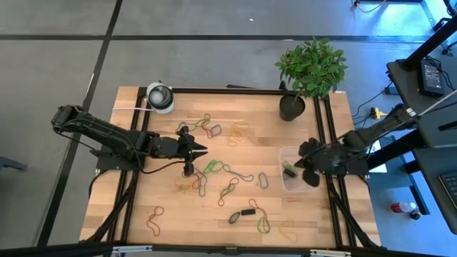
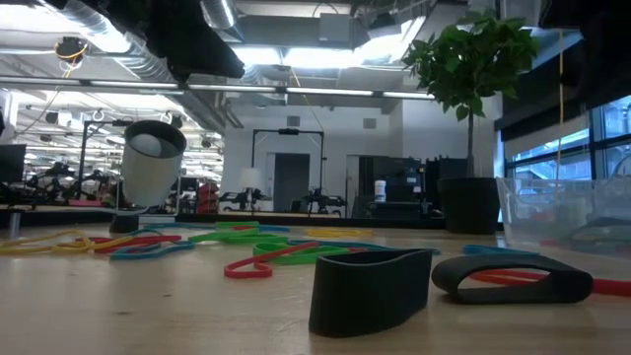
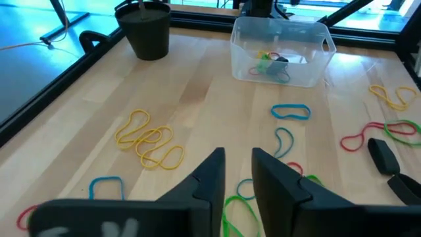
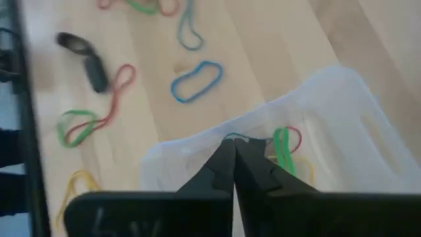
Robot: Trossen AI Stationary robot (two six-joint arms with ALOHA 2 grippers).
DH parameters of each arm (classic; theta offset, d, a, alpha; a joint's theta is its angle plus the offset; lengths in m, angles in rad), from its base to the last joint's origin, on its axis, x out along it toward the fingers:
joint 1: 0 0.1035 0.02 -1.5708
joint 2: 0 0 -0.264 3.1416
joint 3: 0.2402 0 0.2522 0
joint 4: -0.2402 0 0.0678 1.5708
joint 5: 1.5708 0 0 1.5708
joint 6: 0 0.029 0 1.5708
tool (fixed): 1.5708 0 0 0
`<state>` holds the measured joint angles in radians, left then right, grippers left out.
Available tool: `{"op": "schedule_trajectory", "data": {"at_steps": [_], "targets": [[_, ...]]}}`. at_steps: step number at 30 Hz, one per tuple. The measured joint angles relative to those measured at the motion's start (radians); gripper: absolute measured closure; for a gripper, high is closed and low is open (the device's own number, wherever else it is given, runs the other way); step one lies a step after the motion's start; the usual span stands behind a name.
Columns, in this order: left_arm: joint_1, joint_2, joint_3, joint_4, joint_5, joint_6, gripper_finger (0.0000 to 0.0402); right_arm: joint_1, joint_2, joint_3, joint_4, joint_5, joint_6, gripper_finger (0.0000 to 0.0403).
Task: Pick and place rubber bands into bin
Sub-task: Put the black rubber band into the transparent bin
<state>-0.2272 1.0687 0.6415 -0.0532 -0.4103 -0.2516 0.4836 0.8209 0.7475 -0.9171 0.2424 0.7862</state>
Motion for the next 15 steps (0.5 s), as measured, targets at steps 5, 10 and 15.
{"op": "schedule_trajectory", "data": {"at_steps": [5, 10, 15], "targets": [[0.000, 0.000, 0.000, 0.003, -0.001, -0.004, 0.0315, 0.001, -0.097, 0.000, -0.021, 0.003, -0.017, 0.0392], [0.025, 0.000, 0.000, 0.011, -0.049, -0.151, 0.0298, 0.001, -0.139, 0.000, -0.054, 0.008, -0.261, 0.0399], [0.056, 0.023, 0.000, 0.006, -0.039, -0.224, 0.0261, 0.001, -0.206, 0.000, -0.072, 0.037, -0.396, 0.0401]]}}
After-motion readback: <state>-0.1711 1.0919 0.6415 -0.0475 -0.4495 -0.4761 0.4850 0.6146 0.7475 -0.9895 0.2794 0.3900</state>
